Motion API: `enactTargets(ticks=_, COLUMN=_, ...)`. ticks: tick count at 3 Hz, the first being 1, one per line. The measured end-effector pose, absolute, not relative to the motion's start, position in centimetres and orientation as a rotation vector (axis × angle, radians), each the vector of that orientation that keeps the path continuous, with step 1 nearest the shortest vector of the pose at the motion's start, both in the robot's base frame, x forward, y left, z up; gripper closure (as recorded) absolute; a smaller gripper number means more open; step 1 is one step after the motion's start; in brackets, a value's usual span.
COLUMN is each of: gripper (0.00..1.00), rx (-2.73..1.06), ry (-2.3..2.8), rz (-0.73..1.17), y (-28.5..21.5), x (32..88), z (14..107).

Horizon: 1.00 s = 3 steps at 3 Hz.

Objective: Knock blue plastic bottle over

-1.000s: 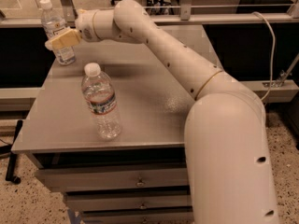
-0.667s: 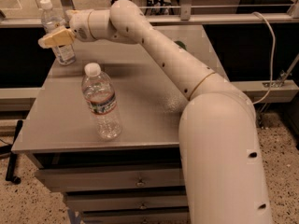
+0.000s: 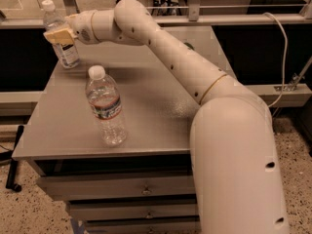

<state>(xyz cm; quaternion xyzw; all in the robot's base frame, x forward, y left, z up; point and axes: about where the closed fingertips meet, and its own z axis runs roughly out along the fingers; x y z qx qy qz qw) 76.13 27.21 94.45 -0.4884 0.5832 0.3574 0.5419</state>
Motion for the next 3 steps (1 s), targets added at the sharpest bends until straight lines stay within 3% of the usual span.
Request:
enactTargets(ticks=1, gripper=0.84, rx=-1.137, ry=1.435, rz=0.815, y=24.7, x=75.3, z=94.4)
enactTargets(ticks=2, gripper=1.00, rx=-1.087, ry=1.493, rz=0.679, y=17.0, x=74.3, z=96.1)
enactTargets(ticks=3, gripper=1.00, rx=-1.072, ry=1.531, rz=0.549, y=10.5, x=72.9, z=99.0)
